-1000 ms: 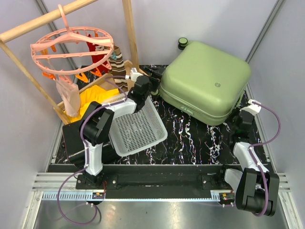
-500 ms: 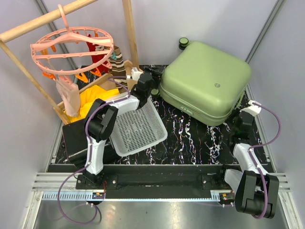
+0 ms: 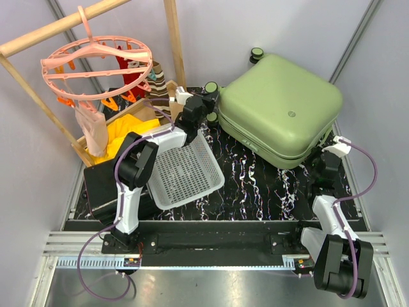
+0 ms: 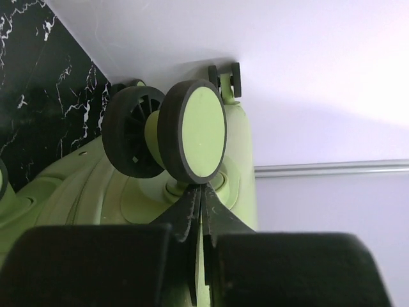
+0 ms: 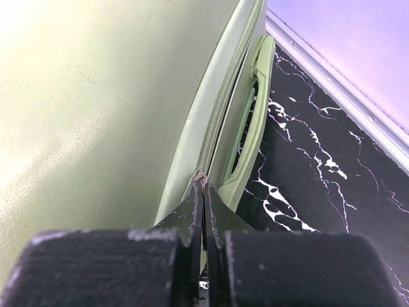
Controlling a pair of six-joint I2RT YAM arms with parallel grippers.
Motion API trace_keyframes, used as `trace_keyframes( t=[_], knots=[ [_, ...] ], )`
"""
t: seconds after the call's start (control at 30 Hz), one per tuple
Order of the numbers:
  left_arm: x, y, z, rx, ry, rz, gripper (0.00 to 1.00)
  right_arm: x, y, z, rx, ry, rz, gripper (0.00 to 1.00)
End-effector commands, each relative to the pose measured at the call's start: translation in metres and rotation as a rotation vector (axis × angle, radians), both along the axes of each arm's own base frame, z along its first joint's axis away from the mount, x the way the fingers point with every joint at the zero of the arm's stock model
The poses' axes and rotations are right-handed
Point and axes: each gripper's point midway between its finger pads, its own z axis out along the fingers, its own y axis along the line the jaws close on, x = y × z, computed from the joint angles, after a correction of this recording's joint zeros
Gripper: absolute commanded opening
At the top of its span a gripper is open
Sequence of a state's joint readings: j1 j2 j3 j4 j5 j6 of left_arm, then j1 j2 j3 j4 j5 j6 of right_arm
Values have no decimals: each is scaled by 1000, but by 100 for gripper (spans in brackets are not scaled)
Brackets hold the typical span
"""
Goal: Open, take out, and arrange the luggage
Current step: Unzip the luggage
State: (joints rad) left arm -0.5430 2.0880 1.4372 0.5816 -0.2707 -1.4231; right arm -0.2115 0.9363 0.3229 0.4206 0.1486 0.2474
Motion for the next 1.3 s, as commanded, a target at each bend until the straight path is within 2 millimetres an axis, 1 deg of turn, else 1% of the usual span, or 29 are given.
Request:
trace_keyframes(
  t=[0.0, 0.03, 0.1, 0.17, 0.2, 0.27, 0.3, 0.37, 0.4, 0.43, 0.47, 0.5, 0.53, 0.57, 0.6, 0.63, 0.67, 0.7, 0.73, 0.77, 0.8, 0.87, 0.9, 0.97, 1.03, 1.13, 1.17, 1.23, 1.27],
  knots=[
    [-2, 19, 31, 75, -114, 15, 0, -2, -23, 42, -70, -130, -107, 0],
    [-5, 21, 27, 90, -115, 11, 0, -2, -23, 40, -69, -126, -107, 0],
    [-10, 23, 37, 129, -153, 7, 0, -2, -22, 41, -72, -126, -100, 0],
    [-16, 25, 36, 186, -177, -8, 0, 0, -17, 41, -65, -119, -68, 0],
    [-20, 22, 41, 191, -205, -23, 0, 0, -14, 42, -54, -124, -59, 0],
    [-31, 26, 41, 236, -233, -35, 0, 0, -6, 37, -34, -125, -20, 0],
    [-37, 26, 48, 240, -263, -45, 0, -1, -3, 38, -13, -141, -12, 0],
    [-51, 34, 49, 275, -290, -47, 0, -4, 3, 32, 3, -131, 9, 0],
    [-60, 36, 44, 289, -302, -50, 2, -5, 8, 34, 1, -138, 24, 0],
    [-66, 39, 48, 300, -321, -49, 7, -7, 12, 31, -1, -128, 32, 0],
    [-74, 43, 63, 327, -363, -46, 13, -10, 13, 27, -4, -119, 28, 0],
    [-81, 41, 58, 352, -371, -63, 18, -11, 21, 30, -12, -127, 47, 0],
    [-87, 42, 62, 369, -386, -65, 20, -12, 24, 28, -13, -121, 50, 0],
    [-95, 45, 75, 402, -426, -58, 23, -14, 24, 25, -19, -116, 41, 0],
    [-104, 43, 70, 426, -428, -74, 27, -13, 33, 26, -33, -113, 67, 0],
    [-109, 43, 71, 443, -438, -77, 35, -13, 36, 24, -42, -97, 70, 0],
    [-118, 45, 84, 455, -479, -72, 38, -13, 37, 25, -50, -94, 67, 0],
    [-128, 42, 78, 472, -484, -95, 39, -12, 42, 24, -51, -84, 79, 0],
    [-134, 41, 77, 483, -495, -105, 43, -11, 56, 22, -48, -75, 122, 0],
    [-143, 41, 87, 487, -523, -108, 45, -11, 60, 23, -54, -76, 131, 0],
    [-149, 42, 80, 500, -516, -120, 46, -11, 63, 23, -70, -65, 132, 0],
    [-161, 41, 80, 517, -530, -127, 46, -13, 71, 24, -85, -54, 151, 0],
    [-168, 45, 81, 524, -533, -121, 47, -14, 73, 21, -90, -33, 159, 0],
    [-177, 44, 81, 567, -545, -131, 47, -14, 81, 26, -92, -35, 182, 0],
    [-186, 48, 87, 593, -562, -133, 47, -15, 87, 26, -83, -24, 193, 0],
    [-197, 58, 84, 606, -550, -125, 47, -15, 104, 26, -62, -13, 231, 0],
    [-201, 61, 78, 613, -539, -127, 47, -15, 114, 23, -58, -1, 258, 0],
    [-208, 67, 83, 622, -544, -116, 47, -15, 126, 21, -58, 14, 282, 0],
    [-210, 70, 78, 630, -534, -115, 47, -17, 139, 18, -57, 29, 318, 0]
  ],
)
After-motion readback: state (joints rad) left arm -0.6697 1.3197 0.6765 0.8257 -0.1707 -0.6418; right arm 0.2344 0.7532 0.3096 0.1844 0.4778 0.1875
